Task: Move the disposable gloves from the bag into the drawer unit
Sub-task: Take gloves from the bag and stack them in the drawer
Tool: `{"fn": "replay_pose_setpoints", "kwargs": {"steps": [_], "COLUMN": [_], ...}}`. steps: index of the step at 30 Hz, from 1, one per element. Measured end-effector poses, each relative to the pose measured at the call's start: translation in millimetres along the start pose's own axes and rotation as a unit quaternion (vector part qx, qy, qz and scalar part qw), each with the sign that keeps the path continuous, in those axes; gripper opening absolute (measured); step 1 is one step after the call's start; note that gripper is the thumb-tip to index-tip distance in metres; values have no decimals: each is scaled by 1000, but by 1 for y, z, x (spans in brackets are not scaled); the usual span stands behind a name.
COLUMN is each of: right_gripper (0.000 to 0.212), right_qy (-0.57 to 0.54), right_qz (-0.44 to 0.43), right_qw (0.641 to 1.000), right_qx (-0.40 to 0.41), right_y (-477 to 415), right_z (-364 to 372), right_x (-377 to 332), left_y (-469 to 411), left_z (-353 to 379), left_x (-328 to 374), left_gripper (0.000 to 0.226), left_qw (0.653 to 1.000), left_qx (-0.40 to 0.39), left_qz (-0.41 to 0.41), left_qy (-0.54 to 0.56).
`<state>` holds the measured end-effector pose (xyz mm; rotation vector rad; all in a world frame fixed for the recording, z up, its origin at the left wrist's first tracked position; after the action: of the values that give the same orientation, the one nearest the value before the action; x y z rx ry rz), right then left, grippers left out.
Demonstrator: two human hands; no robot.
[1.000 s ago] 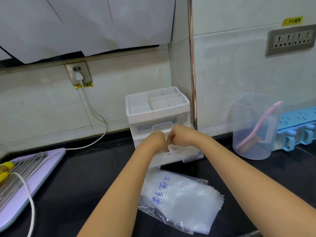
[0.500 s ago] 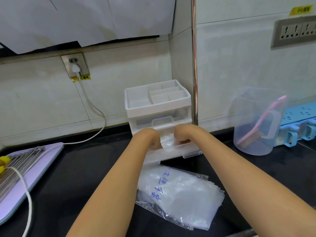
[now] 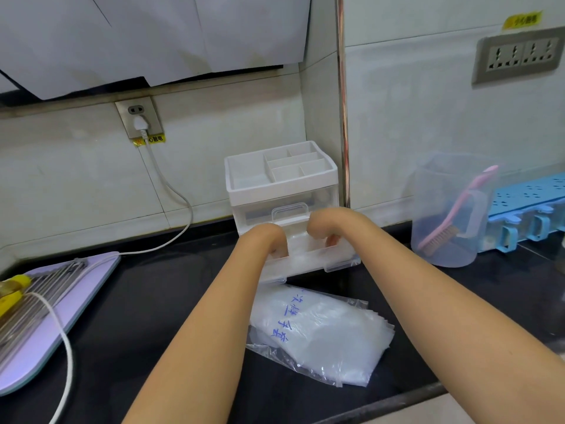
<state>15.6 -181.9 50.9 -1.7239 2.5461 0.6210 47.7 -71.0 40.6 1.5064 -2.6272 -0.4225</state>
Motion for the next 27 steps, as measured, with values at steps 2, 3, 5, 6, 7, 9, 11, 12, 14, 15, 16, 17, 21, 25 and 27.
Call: {"fn": "replay_pose_setpoints", "kwargs": {"steps": [2, 3, 5, 6, 7, 9, 11, 12, 14, 15, 16, 17, 21, 25, 27], "right_gripper": [28, 24, 30, 34, 35, 37, 43, 44, 40, 38, 36, 35, 31, 35, 44], "right_qy": [-38, -49, -70, -84, -95, -91, -68, -61, -39, -18, 7, 36, 91, 97, 110], "right_qz": [-20, -30, -48, -53, -58, -69, -79, -83, -84, -81, -75, -72, -67, -72, -81], "right_qw": [999, 998, 996, 995, 993, 990, 989, 989, 991, 992, 994, 995, 992, 990, 989], "right_qx": [0, 1, 14, 25, 42, 82, 101, 103, 99, 92, 79, 67, 56, 74, 57], "right_y": [8, 11, 18, 22, 27, 34, 36, 34, 25, 22, 20, 18, 8, -4, 0], "right_z": [-5, -7, -10, -11, -11, -8, -4, -2, 2, 4, 6, 8, 12, 10, 11], "right_x": [6, 10, 20, 26, 32, 41, 42, 39, 30, 26, 23, 21, 21, 20, 19], "left_y": [3, 3, 7, 10, 12, 15, 16, 18, 21, 22, 22, 21, 18, 17, 16], "left_z": [-2, -3, -4, -4, -4, -2, -1, 0, 0, 1, 3, 6, 14, 13, 13], "left_x": [-1, -2, -6, -8, -10, -13, -9, -3, 11, 18, 22, 24, 11, 0, 0], "left_gripper": [29, 32, 33, 31, 28, 26, 30, 33, 34, 34, 33, 32, 51, 50, 50], "left_qw": [1000, 1000, 998, 996, 992, 981, 963, 953, 943, 946, 953, 961, 978, 977, 982], "left_qx": [12, 25, 60, 86, 115, 177, 245, 268, 256, 223, 183, 144, 41, 40, 32], "left_qz": [-7, -11, -19, -27, -36, -40, 4, 46, 127, 151, 161, 156, 99, 100, 96], "left_qy": [-10, -13, -5, 9, 29, 71, 114, 134, 172, 180, 180, 178, 181, 184, 162]}}
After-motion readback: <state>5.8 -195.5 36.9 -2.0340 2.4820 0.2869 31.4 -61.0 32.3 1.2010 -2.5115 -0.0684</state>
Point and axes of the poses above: each hand's wrist, its own y-axis away from the middle knuckle, its own z-axis out of the palm, x = y × z, the point moved 2 cm from there along -y, towards the middle knuckle, and after that the axes turned 11 degrees about z, right-handed, at the moved point
